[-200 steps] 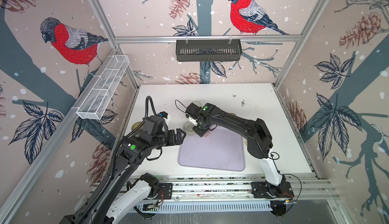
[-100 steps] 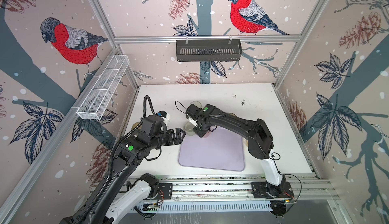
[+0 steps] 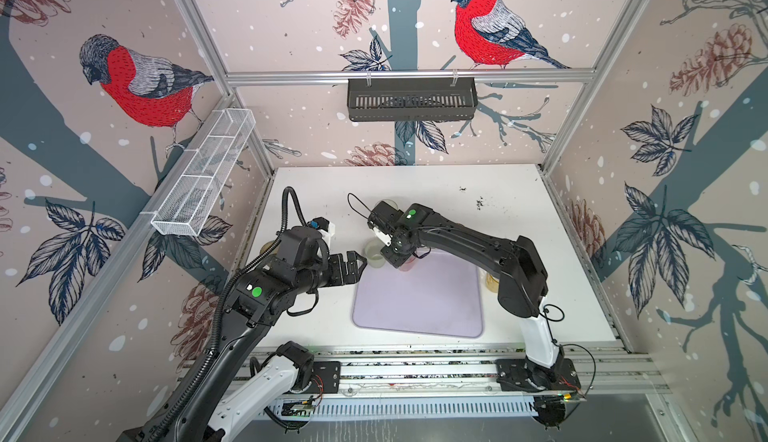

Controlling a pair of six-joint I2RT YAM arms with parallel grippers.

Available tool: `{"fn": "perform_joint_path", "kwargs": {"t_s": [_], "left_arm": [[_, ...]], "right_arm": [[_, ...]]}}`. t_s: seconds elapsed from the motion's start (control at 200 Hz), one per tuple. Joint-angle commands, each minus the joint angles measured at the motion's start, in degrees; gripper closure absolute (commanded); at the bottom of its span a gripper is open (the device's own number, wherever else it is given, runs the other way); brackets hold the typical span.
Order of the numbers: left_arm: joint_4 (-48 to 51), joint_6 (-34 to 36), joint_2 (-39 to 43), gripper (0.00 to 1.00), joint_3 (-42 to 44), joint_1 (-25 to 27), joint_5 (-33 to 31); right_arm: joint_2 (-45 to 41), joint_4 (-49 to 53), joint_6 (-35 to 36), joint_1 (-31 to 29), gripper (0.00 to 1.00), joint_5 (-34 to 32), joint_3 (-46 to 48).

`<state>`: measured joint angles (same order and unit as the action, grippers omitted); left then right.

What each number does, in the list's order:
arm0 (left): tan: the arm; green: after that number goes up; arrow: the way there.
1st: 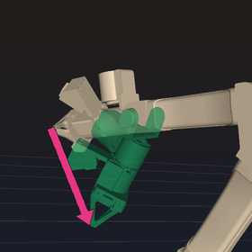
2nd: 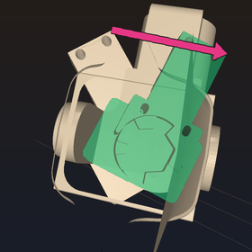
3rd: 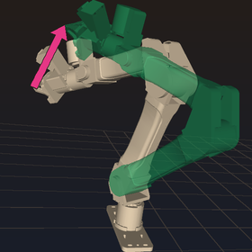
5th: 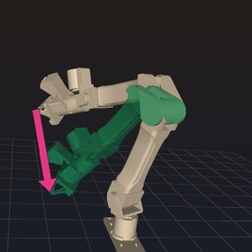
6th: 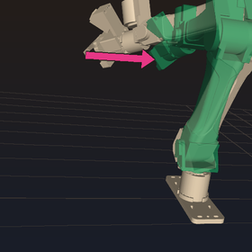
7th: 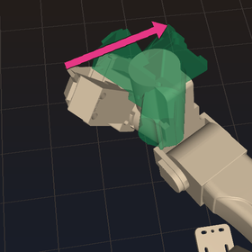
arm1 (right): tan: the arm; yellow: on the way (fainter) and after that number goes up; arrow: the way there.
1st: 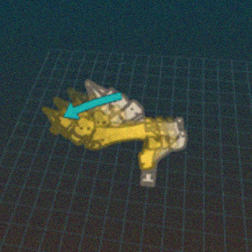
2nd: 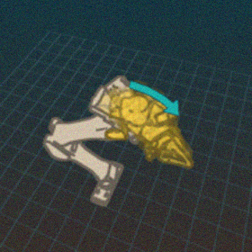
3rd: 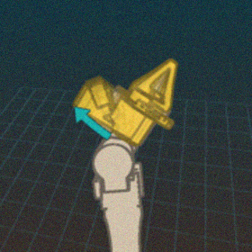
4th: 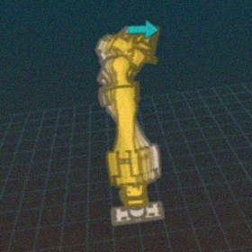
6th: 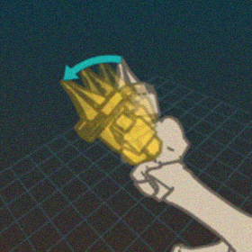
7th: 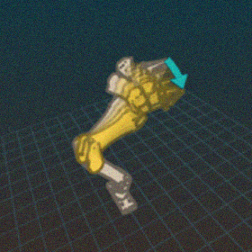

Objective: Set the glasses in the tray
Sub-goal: 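Open the right gripper to release the pink cup, then raise the right gripper over the cups while the left gripper nears the olive cup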

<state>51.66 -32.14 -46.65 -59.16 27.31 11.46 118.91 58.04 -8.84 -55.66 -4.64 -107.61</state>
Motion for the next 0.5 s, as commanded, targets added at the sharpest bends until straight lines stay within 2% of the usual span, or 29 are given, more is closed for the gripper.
{"fn": "perform_joint_path", "kwargs": {"t_s": [0.0, 0.345, 0.495], "left_arm": [[-0.4, -0.2, -0.5, 0.02, -0.5, -0.1, 0.9], [-1.9, -0.1, -3.0, 0.02, -1.7, -0.1, 1.0], [-2.6, -0.4, -4.3, 0.02, -2.1, -0.1, 0.5]], "right_arm": [[-1.8, -0.2, -1.3, -0.1, 0.72, -2.0, 0.1], [-8.8, 0.1, -4.1, -0.2, 0.67, -6.1, 0.9], [-15.4, -4.6, -4.6, 0.6, 0.64, -6.0, 5.5]]}}
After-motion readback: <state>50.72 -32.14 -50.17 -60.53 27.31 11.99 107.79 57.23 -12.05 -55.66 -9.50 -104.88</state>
